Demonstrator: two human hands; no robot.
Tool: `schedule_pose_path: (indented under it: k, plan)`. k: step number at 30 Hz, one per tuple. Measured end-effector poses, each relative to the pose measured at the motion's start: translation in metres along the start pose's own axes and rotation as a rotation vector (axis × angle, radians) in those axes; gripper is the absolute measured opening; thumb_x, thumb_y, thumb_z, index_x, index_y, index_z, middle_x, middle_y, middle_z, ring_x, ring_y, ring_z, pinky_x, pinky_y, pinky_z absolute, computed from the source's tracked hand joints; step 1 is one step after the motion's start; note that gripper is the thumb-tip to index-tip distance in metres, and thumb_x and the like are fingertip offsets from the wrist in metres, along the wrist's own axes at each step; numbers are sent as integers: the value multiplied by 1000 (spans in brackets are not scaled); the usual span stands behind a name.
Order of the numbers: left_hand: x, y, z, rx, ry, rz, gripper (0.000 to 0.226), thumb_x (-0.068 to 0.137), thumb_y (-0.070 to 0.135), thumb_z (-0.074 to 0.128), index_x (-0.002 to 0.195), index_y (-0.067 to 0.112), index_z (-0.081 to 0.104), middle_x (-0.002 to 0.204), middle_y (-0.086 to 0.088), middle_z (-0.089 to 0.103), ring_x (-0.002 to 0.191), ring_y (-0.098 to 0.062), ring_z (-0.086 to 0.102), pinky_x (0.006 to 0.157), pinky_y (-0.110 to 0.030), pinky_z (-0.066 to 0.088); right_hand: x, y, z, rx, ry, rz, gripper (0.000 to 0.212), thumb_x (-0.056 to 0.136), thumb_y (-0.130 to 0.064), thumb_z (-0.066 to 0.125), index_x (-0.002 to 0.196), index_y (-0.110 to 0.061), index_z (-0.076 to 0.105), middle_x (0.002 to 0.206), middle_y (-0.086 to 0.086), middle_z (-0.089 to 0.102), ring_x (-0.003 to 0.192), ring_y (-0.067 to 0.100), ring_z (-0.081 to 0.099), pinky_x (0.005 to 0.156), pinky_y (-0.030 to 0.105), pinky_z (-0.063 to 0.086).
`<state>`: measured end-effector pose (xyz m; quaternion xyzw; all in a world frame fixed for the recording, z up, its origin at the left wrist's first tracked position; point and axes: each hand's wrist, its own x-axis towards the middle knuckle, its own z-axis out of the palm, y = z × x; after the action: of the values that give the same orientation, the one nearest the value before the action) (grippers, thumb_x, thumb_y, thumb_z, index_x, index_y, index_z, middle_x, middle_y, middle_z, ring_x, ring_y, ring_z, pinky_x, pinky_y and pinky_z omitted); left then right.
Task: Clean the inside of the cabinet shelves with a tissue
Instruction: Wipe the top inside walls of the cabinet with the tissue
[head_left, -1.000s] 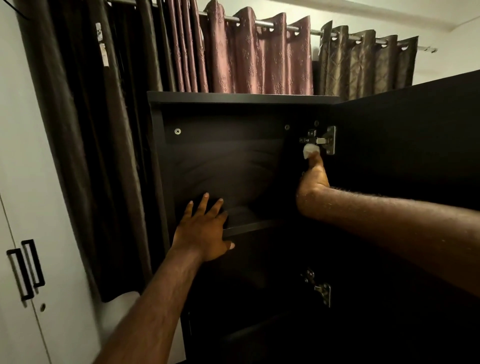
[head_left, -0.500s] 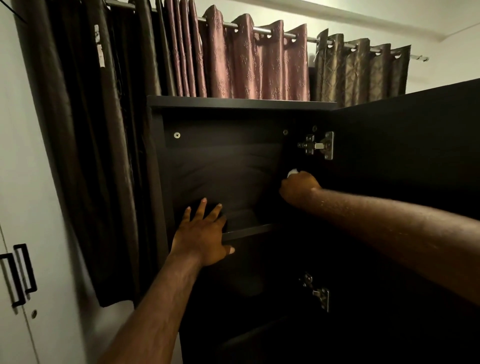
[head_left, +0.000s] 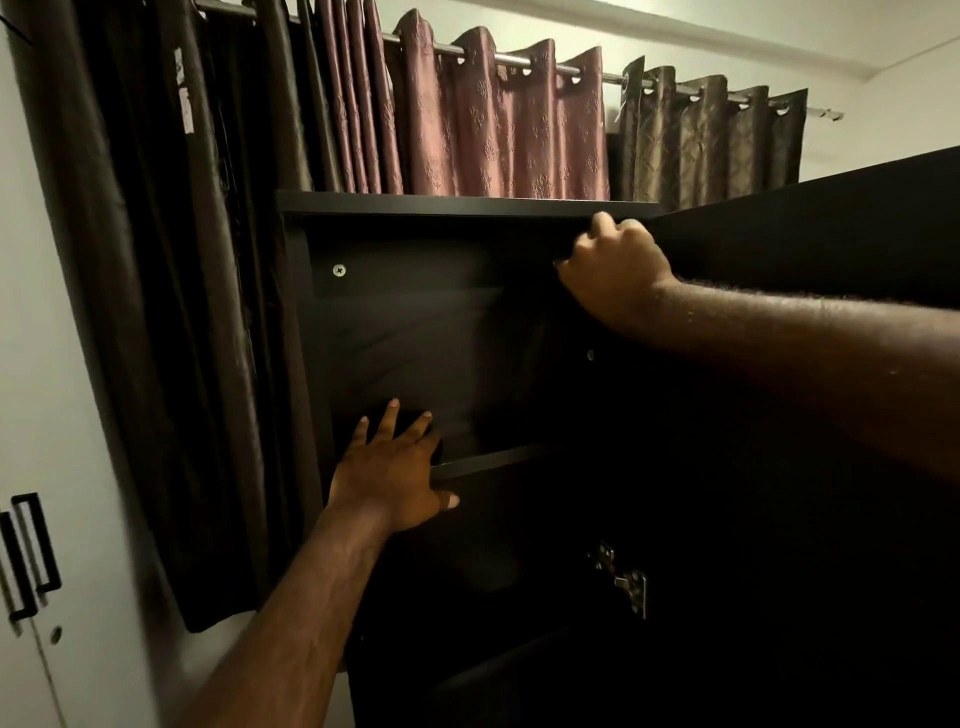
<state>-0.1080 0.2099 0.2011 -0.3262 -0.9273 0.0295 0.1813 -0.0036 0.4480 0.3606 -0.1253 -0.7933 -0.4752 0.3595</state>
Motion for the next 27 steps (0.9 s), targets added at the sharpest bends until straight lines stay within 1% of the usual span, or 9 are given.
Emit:
schedule_pose_path:
  k: [2,5,8,12,15,17,19,24,27]
  plan:
    - [0,1,0,-8,-8,-9,89,84,71,52,156,32,17,166,11,-2,151,-26,-17,123,-53,-3,-2,9,6,-17,-17,19,27,99,-21,44,100,-17,71,101,4,67,99,29,57,64,33,39]
    - [-1,2,-1,-16,-17,-17,91,85,71,52,157,31,15,166,12,-1,151,-25,-17,123,-52,-4,-4,8,8,84,-50,56,27,98,-25,44,100,-16,69,101,7,66,98,28,55,69,35,45]
    - [0,1,-1,-22,-21,-18,91,84,71,52,157,31,14,166,13,0,152,-25,-15,123,-52,-3,4,-4,6,176,-133,114,34,92,-39,46,104,-18,69,106,9,65,105,27,55,88,39,47]
    - [-1,0,-1,-26,-14,-28,91,84,71,53,157,32,15,166,13,2,152,-25,-14,123,-52,-2,15,-13,20,68,-382,126,56,92,-51,35,133,-19,57,144,12,47,139,30,32,116,46,21]
    - [-2,1,-1,-31,-16,-31,91,84,70,54,157,33,14,166,13,2,152,-25,-15,123,-53,-2,23,-20,30,27,-496,91,72,92,-53,38,151,-12,34,161,14,21,149,31,9,119,46,8]
    - [-1,1,-1,-30,-8,-33,90,84,70,54,156,33,15,166,13,2,152,-25,-15,122,-54,-2,30,-21,36,107,-491,119,77,88,-51,45,150,-8,33,160,15,20,149,31,12,119,44,15]
    - [0,0,0,-25,-2,-33,90,84,71,54,156,33,17,166,13,2,152,-25,-15,122,-54,-2,37,-23,43,193,-454,133,78,83,-50,41,147,-5,39,156,18,29,146,34,21,119,47,20]
    - [1,3,3,-30,11,-45,89,82,74,51,155,35,19,165,16,2,152,-24,-15,122,-55,-2,33,-32,61,209,-338,91,87,80,-59,39,147,-3,39,154,21,33,145,35,25,120,49,14]
    - [1,4,1,-25,0,-50,88,83,76,49,155,36,18,165,16,-2,151,-24,-16,122,-56,-2,29,-32,55,365,-201,78,75,81,-50,47,142,-5,46,152,17,37,136,34,40,113,45,29]
